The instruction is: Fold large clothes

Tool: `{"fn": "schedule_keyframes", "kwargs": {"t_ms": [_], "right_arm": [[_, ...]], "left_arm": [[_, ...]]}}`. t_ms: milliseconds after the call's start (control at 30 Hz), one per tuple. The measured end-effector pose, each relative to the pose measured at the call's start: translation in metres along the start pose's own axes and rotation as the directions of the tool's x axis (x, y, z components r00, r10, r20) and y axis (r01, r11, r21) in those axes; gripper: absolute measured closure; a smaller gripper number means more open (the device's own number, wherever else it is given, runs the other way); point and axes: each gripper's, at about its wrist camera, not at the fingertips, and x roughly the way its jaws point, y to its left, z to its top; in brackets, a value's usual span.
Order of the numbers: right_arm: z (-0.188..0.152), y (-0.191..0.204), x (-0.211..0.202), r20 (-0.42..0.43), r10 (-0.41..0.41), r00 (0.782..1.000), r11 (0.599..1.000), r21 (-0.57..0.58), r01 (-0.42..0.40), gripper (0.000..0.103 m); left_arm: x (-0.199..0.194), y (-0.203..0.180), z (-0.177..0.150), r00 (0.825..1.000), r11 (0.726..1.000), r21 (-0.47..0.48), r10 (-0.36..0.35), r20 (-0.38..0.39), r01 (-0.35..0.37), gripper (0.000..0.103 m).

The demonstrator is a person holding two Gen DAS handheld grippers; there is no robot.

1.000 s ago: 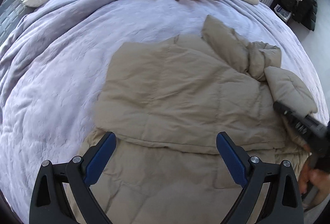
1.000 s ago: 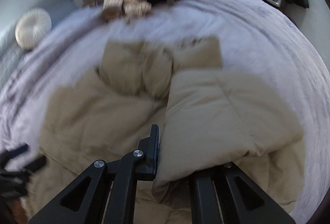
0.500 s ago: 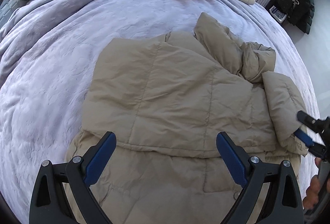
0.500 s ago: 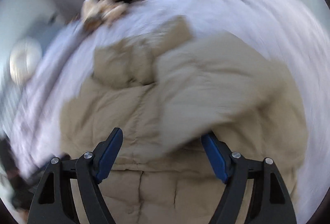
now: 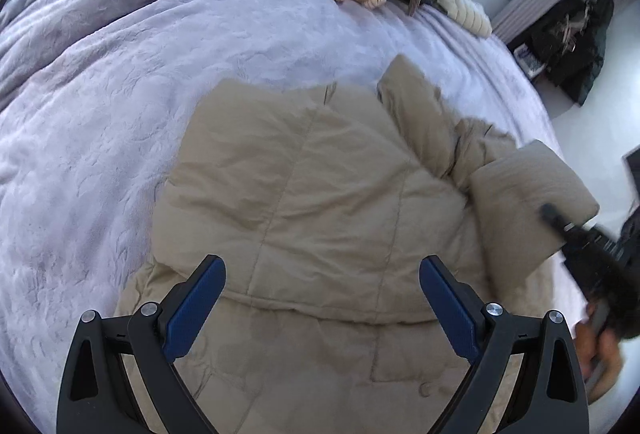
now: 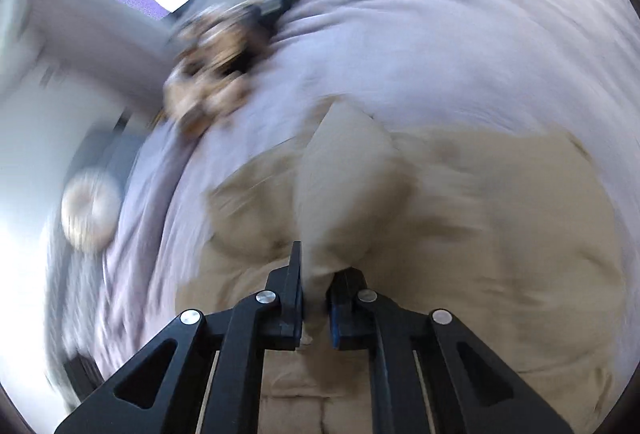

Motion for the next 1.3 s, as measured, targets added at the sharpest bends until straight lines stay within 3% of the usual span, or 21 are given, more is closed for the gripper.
{"fn": "schedule_keyframes", "kwargs": {"t_ms": [100, 200, 233, 267, 300, 333, 400, 500, 600, 667, 733, 800, 867, 900, 933, 967, 1000, 1033, 1167, 1300], "right_arm": [[-0.019, 0.046, 0.022, -0.055, -0.018, 0.998, 0.986, -0.167, 0.008, 0.092], [-0.041, 0.073, 0.046, -0.129, -0.073, 0.989, 0.961, -0.273, 0.036, 0.086], [-0.048, 0.079, 0.051, -0.152, -0.098, 0.983, 0.951, -0.305, 0.047, 0.069], [-0.055, 0.085, 0.055, -0.173, -0.126, 0.977, 0.94, -0.335, 0.062, 0.04], [-0.06, 0.088, 0.054, -0.183, -0.137, 0.973, 0.933, -0.353, 0.065, 0.028], [-0.065, 0.087, 0.05, -0.182, -0.138, 0.974, 0.93, -0.363, 0.064, 0.023], [-0.07, 0.083, 0.036, -0.183, -0.141, 0.973, 0.928, -0.366, 0.066, 0.023], [-0.074, 0.049, 0.008, -0.205, -0.129, 0.97, 0.963, -0.261, 0.073, 0.023], [-0.073, -0.016, -0.017, -0.238, -0.092, 0.967, 0.996, -0.04, 0.084, 0.023], [-0.077, -0.066, -0.032, -0.237, -0.044, 0.971, 0.985, 0.153, 0.082, 0.023], [-0.082, -0.106, -0.045, -0.206, -0.019, 0.978, 0.946, 0.313, 0.084, 0.023], [-0.084, -0.141, -0.059, -0.119, 0.028, 0.992, 0.886, 0.463, 0.031, 0.023], [-0.082, -0.165, -0.065, -0.038, 0.047, 0.998, 0.826, 0.563, -0.017, 0.026], [-0.079, -0.172, -0.066, -0.011, 0.047, 0.999, 0.806, 0.591, -0.031, 0.029], [-0.077, -0.176, -0.066, 0.004, 0.044, 0.999, 0.795, 0.606, -0.037, 0.045], [-0.073, -0.18, -0.064, 0.006, 0.036, 0.999, 0.788, 0.615, -0.032, 0.076], [-0.07, -0.181, -0.063, 0.005, 0.034, 0.999, 0.788, 0.614, -0.03, 0.09], [-0.068, -0.18, -0.063, 0.005, 0.03, 1.0, 0.794, 0.607, -0.027, 0.094], [-0.071, -0.165, -0.067, -0.022, 0.012, 1.0, 0.866, 0.5, 0.001, 0.096], [-0.088, -0.174, -0.052, -0.078, -0.016, 0.997, 0.875, 0.481, 0.051, 0.096]], "left_arm": [[-0.006, 0.003, 0.006, 0.999, 0.999, -0.009, -0.037, 0.019, 0.037, 0.006], [-0.006, 0.002, 0.01, 0.997, 0.997, -0.002, -0.082, 0.015, 0.082, 0.006], [-0.004, 0.0, 0.011, 0.995, 0.995, 0.0, -0.101, 0.006, 0.101, 0.006], [-0.002, -0.001, 0.011, 0.994, 0.994, 0.0, -0.112, 0.0, 0.112, 0.006], [0.002, -0.004, 0.011, 0.991, 0.991, 0.003, -0.133, -0.014, 0.133, 0.006], [0.007, -0.008, 0.011, 0.988, 0.989, 0.007, -0.15, -0.032, 0.15, 0.006], [0.018, -0.014, 0.009, 0.982, 0.985, 0.011, -0.173, -0.073, 0.174, 0.006], [0.04, -0.023, 0.005, 0.973, 0.981, -0.001, -0.191, -0.13, 0.192, 0.006], [0.058, -0.034, 0.003, 0.971, 0.982, 0.022, -0.179, -0.16, 0.185, 0.006], [0.069, -0.042, 0.005, 0.97, 0.982, 0.035, -0.177, -0.169, 0.185, 0.006], [0.075, -0.049, 0.009, 0.968, 0.98, 0.036, -0.185, -0.167, 0.193, 0.006], [0.079, -0.056, 0.013, 0.968, 0.978, 0.041, -0.195, -0.16, 0.204, 0.006], [0.079, -0.062, 0.017, 0.969, 0.976, 0.055, -0.2, -0.144, 0.209, 0.027], [0.08, -0.066, 0.019, 0.967, 0.974, 0.065, -0.204, -0.154, 0.216, 0.054], [0.081, -0.068, 0.02, 0.966, 0.975, 0.071, -0.197, -0.166, 0.211, 0.083], [0.081, -0.069, 0.02, 0.967, 0.975, 0.08, -0.19, -0.173, 0.206, 0.089], [0.077, -0.068, 0.019, 0.966, 0.974, 0.085, -0.195, -0.166, 0.212, 0.089], [0.072, -0.067, 0.016, 0.968, 0.972, 0.092, -0.2, -0.154, 0.215, 0.089], [0.054, -0.056, -0.006, 0.979, 0.971, 0.154, -0.165, -0.122, 0.183, 0.089], [0.073, -0.038, -0.02, 0.979, 0.979, 0.141, -0.127, -0.159, 0.15, 0.089]]}}
